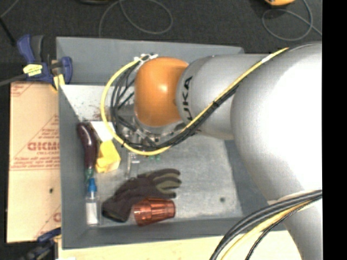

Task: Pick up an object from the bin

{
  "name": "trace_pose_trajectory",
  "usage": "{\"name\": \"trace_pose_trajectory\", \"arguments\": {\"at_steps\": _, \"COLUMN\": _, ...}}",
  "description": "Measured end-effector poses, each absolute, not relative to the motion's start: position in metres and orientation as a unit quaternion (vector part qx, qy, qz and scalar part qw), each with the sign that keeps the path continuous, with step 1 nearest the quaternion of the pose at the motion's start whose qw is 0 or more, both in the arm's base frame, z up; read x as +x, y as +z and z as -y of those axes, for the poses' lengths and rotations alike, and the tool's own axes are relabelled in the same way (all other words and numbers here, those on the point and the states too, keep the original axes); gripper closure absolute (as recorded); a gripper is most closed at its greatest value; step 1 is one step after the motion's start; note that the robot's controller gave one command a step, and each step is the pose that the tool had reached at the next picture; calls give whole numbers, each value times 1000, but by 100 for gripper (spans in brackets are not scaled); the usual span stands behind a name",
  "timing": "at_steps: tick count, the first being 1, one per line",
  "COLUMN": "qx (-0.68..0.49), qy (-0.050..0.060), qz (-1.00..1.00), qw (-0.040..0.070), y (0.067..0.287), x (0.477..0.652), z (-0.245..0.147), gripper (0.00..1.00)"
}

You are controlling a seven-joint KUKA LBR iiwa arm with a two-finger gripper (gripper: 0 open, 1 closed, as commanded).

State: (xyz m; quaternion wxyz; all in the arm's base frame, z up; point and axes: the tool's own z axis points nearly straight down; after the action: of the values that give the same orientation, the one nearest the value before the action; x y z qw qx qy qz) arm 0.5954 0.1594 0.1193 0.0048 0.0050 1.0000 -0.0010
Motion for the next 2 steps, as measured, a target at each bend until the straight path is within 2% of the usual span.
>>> {"name": "trace_pose_trajectory", "arguments": {"at_steps": 1, "qx": -71, "qy": 3, "qz": -997, "qw": 5, "y": 103, "x": 585, "z": -186, "gripper": 0}}
{"name": "trace_pose_trajectory", "arguments": {"at_steps": 2, "qx": -177, "qy": 0, "qz": -984, "qw": 3, "y": 101, "x": 582, "z": -161, "gripper": 0}}
